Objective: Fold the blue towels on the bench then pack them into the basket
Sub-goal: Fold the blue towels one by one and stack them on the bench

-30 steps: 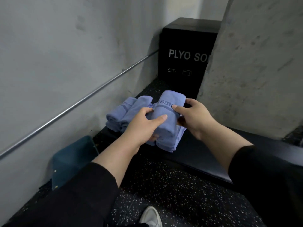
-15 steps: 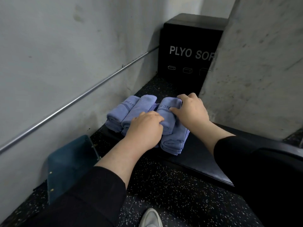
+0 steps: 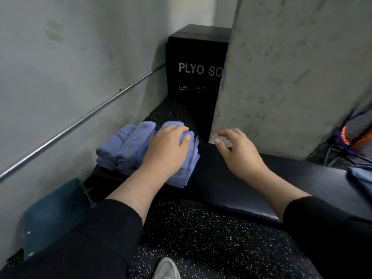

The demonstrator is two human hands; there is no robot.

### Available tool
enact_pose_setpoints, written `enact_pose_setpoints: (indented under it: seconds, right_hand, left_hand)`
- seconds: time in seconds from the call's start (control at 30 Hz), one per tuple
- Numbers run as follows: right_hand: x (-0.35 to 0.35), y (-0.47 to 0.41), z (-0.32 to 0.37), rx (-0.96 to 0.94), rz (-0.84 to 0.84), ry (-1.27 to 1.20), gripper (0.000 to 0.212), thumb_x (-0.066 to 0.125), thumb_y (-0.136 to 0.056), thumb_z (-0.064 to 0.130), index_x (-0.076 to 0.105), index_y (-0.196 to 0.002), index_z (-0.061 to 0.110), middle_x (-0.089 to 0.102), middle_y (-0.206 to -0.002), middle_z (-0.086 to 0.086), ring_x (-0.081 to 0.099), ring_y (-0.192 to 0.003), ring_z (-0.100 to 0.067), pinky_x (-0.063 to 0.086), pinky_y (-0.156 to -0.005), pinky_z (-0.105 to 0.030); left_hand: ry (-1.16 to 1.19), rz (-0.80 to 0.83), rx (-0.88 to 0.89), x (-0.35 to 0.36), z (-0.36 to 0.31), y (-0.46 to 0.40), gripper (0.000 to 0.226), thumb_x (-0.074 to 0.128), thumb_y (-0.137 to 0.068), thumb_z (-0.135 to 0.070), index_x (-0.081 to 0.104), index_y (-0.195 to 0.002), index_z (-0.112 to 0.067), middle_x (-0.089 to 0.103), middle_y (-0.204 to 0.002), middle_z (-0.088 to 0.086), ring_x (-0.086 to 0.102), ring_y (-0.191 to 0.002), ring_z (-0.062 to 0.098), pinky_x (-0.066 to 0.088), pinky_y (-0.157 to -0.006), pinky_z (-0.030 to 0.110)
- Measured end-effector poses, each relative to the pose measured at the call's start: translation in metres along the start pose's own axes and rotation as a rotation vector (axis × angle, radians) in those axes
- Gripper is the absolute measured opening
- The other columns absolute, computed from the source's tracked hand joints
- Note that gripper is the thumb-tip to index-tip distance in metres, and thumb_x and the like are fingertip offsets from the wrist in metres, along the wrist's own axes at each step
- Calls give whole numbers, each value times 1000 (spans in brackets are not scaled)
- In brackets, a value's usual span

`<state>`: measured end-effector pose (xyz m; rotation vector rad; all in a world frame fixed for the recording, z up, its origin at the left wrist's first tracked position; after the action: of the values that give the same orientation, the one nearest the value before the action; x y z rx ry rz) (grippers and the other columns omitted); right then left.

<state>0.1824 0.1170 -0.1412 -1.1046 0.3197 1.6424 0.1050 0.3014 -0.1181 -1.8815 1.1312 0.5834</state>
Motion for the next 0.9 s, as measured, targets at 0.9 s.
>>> enact_pose_setpoints:
  seconds: [0.9]
  right_hand:
    - [-236,230,-363,950,-30,591,26,52,-93,31,55,-114,17,53,-130,-6,45,-125,-34,38,-95,-55]
  left_hand:
    - [5,611,235,257,-261,49,37,45,-105,-39,58,-136,-24,60,-131,-7,55,-121,20,45,-103,41]
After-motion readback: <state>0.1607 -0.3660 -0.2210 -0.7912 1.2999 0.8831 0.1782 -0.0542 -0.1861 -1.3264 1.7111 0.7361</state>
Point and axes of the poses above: each hand's wrist, its own y-axis away from the middle knuckle, its own x-axis out of the palm, z = x × y, the point moved 6 cm from there along -y, towards the middle knuckle
